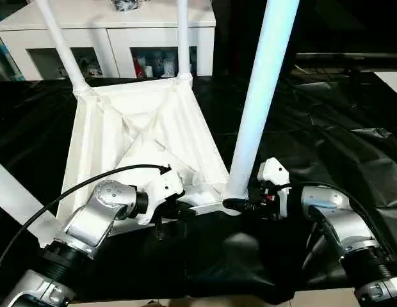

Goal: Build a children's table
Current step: Rotate leg to tighten

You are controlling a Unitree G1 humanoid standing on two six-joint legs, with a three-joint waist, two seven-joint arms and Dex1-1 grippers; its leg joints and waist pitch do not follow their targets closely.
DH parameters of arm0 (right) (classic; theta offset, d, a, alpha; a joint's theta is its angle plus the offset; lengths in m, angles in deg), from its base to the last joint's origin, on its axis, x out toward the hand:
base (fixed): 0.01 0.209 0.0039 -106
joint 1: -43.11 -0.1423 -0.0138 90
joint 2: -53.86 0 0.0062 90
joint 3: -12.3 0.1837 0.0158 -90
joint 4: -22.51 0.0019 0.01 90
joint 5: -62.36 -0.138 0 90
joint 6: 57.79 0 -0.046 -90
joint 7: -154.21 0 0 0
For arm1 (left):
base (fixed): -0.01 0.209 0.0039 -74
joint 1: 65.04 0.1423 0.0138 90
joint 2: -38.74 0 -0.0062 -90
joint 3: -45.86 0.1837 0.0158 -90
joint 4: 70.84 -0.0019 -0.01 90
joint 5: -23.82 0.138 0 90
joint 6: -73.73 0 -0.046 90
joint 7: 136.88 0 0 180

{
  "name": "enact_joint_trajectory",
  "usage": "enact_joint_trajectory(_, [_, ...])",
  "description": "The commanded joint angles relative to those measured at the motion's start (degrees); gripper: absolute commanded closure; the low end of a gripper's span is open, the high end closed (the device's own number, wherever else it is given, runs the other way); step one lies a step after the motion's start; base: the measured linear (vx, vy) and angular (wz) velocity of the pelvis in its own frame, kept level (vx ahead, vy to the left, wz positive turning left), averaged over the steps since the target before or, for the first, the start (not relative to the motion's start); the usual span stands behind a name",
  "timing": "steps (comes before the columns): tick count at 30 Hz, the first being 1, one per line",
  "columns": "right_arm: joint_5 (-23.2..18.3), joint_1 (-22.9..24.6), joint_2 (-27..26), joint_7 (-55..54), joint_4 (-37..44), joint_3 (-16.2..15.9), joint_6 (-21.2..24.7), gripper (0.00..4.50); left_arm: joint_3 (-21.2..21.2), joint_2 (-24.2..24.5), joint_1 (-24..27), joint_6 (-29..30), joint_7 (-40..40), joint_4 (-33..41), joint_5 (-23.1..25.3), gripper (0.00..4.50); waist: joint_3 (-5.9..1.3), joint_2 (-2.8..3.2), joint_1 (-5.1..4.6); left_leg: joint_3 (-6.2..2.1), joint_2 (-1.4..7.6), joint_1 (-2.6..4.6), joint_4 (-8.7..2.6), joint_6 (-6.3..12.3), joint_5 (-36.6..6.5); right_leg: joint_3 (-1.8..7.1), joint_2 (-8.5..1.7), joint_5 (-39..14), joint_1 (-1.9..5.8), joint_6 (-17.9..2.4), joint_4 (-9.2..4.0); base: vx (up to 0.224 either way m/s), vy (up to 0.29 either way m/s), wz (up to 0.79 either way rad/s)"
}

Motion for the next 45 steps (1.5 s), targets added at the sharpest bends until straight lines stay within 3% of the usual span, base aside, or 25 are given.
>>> enact_joint_trajectory(1, [-0.2, 0.1, -0.4, 0.3, 0.0, 0.0, -0.2, 1.80, 0.7, 0.6, 0.7, 0.4, 1.8, 0.9, -0.9, 4.50, -3.68, -0.59, 0.22, -1.45, 3.23, 0.75, -3.78, 4.46, -8.0, 2.50, -3.25, -8.4, 2.79, -14.8, -3.06, 0.000, 0.000, 0.00])
enact_joint_trajectory(7, [-0.5, -0.2, -4.8, -8.9, -2.1, 2.9, 1.8, 1.83, 0.4, -1.2, -0.1, 0.5, -2.0, -1.4, 0.7, 4.50, -3.42, -0.61, -0.29, -1.55, 3.12, 0.65, -4.03, 3.20, -10.1, 2.50, -3.28, -11.2, 2.79, -14.4, -3.41, 0.000, 0.000, 0.00])
enact_joint_trajectory(8, [-0.3, -0.4, -8.3, -16.7, -3.1, 4.8, 3.6, 1.83, -0.8, -4.3, -1.9, 0.5, -8.3, -4.9, 2.4, 4.50, -3.12, -0.54, -0.58, -1.61, 3.09, 0.86, -4.27, 1.94, -12.5, 2.56, -3.23, -15.0, 2.50, -13.5, -3.93, 0.000, 0.000, 0.00])
enact_joint_trajectory(12, [-0.1, -1.2, -13.3, -27.9, -5.0, 8.0, 6.5, 1.83, -2.4, -8.7, -4.8, 1.8, -16.1, -9.4, 3.6, 4.50, -2.93, -0.66, -0.81, -1.87, 2.89, 1.25, -4.58, -0.48, -16.3, 2.58, -3.38, -23.3, 2.20, -10.1, -4.79, 0.000, 0.000, 0.00])
enact_joint_trajectory(16, [3.7, -2.7, -17.4, -40.8, -8.6, 9.1, 7.2, 1.83, -3.7, -14.3, -7.7, 5.3, -24.8, -13.7, 4.7, 4.50, -2.80, -0.60, -0.78, -2.00, 2.71, 1.47, -4.59, -1.21, -17.6, 2.42, -3.44, -26.9, 1.76, -8.3, -5.38, 0.000, 0.000, 0.00])
enact_joint_trajectory(20, [5.5, -3.5, -20.4, -45.7, -9.7, 8.8, 8.3, 1.83, -3.8, -17.4, -8.9, 5.9, -29.0, -16.0, 6.2, 4.50, -2.86, -0.64, -0.81, -2.16, 2.78, 1.29, -4.82, -0.84, -17.9, 2.40, -3.44, -26.4, 1.73, -7.3, -5.56, 0.000, 0.000, 0.00])
enact_joint_trajectory(24, [4.8, -2.8, -21.2, -43.1, -7.8, 7.4, 6.9, 1.83, -3.1, -18.2, -9.2, 5.3, -29.8, -17.1, 7.2, 4.50, -2.92, -0.73, -0.65, -2.02, 2.84, 1.03, -4.94, 0.09, -16.9, 2.53, -3.43, -23.0, 1.94, -7.8, -5.32, 0.000, 0.000, 0.00])
enact_joint_trajectory(26, [2.9, -2.5, -20.8, -40.4, -6.3, 8.3, 5.8, 1.27, -2.7, -17.6, -9.0, 4.6, -28.8, -16.8, 7.1, 4.50, -2.96, -0.68, -0.55, -1.96, 2.82, 1.06, -4.89, 0.36, -16.9, 2.57, -3.47, -22.8, 1.93, -7.9, -5.35, 0.000, 0.000, 0.00])
enact_joint_trajectory(28, [2.1, -2.4, -20.2, -38.5, -5.7, 8.4, 5.6, 1.04, -2.4, -17.0, -8.9, 4.0, -28.1, -16.5, 7.2, 4.50, -2.92, -0.68, -0.34, -1.95, 2.82, 0.95, -4.93, 0.92, -16.8, 2.61, -3.53, -23.1, 2.00, -7.6, -5.44, 0.000, 0.000, 0.00])
enact_joint_trajectory(31, [1.4, -2.6, -17.1, -34.4, -4.6, 8.6, 5.2, 0.77, -1.1, -14.9, -8.1, 1.9, -25.9, -15.1, 8.1, 4.50, -2.95, -0.76, -0.52, -2.12, 2.82, 0.62, -5.02, 0.92, -16.6, 2.46, -3.60, -24.1, 2.28, -7.1, -5.41, 0.000, 0.000, 0.00])
enact_joint_trajectory(34, [1.3, -2.6, -15.4, -31.7, -3.9, 8.2, 5.3, 0.59, -0.9, -14.2, -7.7, 1.8, -25.8, -14.7, 8.6, 4.50, -2.88, -0.79, -0.82, -2.01, 2.80, 0.72, -4.91, 1.24, -16.6, 2.46, -3.54, -24.8, 2.04, -7.4, -5.61, 0.000, 0.000, 0.00])
enact_joint_trajectory(38, [1.9, -0.8, -7.1, -18.1, -0.5, 4.5, 3.7, 0.59, -0.7, -11.3, -5.4, -0.6, -19.5, -11.7, 7.4, 4.50, -2.81, -0.46, -0.73, -2.03, 3.01, 0.43, -4.86, 2.25, -16.2, 2.47, -3.48, -23.1, 2.34, -7.8, -5.49, 0.000, 0.000, 0.00])
enact_joint_trajectory(41, [1.7, 0.1, -4.2, -13.4, 1.0, 3.8, 2.9, 0.59, -0.3, -9.1, -4.2, -2.8, -15.5, -10.2, 6.0, 4.50, -3.03, -0.31, -0.65, -1.99, 2.98, 0.54, -4.68, 2.87, -14.7, 2.41, -3.47, -20.0, 2.31, -9.7, -5.20, 0.000, 0.000, 0.00])
enact_joint_trajectory(43, [1.7, 0.2, -3.1, -12.0, 1.4, 3.8, 2.5, 0.59, 0.1, -8.0, -3.8, -4.2, -13.6, -9.7, 5.5, 4.50, -3.14, -0.66, -0.75, -1.85, 3.06, 0.39, -4.62, 3.40, -13.2, 2.42, -3.22, -16.7, 2.40, -10.7, -4.75, 0.000, 0.000, 0.00])
enact_joint_trajectory(44, [1.5, 0.3, -2.5, -11.0, 1.6, 3.8, 2.3, 0.59, 0.3, -7.3, -3.6, -5.2, -11.8, -9.2, 5.0, 4.50, -3.06, -0.48, -0.64, -1.86, 3.12, 0.46, -4.63, 3.62, -13.1, 2.42, -3.29, -16.3, 2.39, -11.3, -4.65, 0.000, 0.000, 0.00])
enact_joint_trajectory(45, [1.3, 0.7, -0.8, -8.0, 2.0, 3.4, 1.8, 0.59, 0.5, -6.0, -2.9, -6.4, -7.3, -7.3, 2.8, 4.50, -2.98, -0.85, -0.65, -1.76, 3.16, 0.51, -4.64, 3.70, -13.1, 2.42, -3.29, -16.3, 2.35, -11.6, -4.65, 0.000, 0.000, 0.00])
